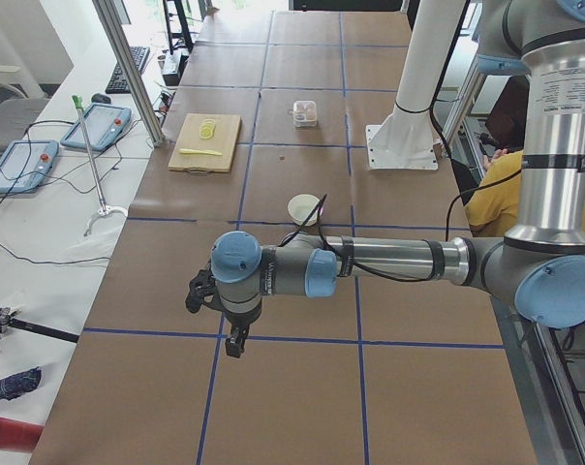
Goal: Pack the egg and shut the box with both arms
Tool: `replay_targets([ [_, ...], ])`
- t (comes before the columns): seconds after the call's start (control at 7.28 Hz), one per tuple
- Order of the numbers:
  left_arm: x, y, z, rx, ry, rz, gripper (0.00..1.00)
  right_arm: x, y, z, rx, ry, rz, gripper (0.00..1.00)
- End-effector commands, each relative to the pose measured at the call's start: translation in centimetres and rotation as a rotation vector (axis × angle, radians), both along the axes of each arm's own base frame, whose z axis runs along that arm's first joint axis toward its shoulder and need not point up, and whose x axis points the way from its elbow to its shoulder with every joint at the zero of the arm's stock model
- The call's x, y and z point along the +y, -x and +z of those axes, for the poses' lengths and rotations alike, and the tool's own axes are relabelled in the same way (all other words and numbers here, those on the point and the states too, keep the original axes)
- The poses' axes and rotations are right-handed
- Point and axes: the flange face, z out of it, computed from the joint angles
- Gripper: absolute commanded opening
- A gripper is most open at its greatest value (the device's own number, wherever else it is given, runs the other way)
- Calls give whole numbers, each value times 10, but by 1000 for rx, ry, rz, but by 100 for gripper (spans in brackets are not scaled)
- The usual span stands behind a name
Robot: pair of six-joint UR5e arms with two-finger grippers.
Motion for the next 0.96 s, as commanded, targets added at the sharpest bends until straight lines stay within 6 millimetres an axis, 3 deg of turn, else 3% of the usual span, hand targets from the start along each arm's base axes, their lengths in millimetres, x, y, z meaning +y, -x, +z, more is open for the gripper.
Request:
replay_targets([
  [0.0,-1,0,0,1,0,0,100,0,0,0,-1,-1,-2,100],
  [0.27,0,0,1,1,1,0,100,-1,0,0,-1,-14,-3,100],
  [0.82,2,0,3,-1,6,1,100,-3,0,27,-8,-82,-2,100],
])
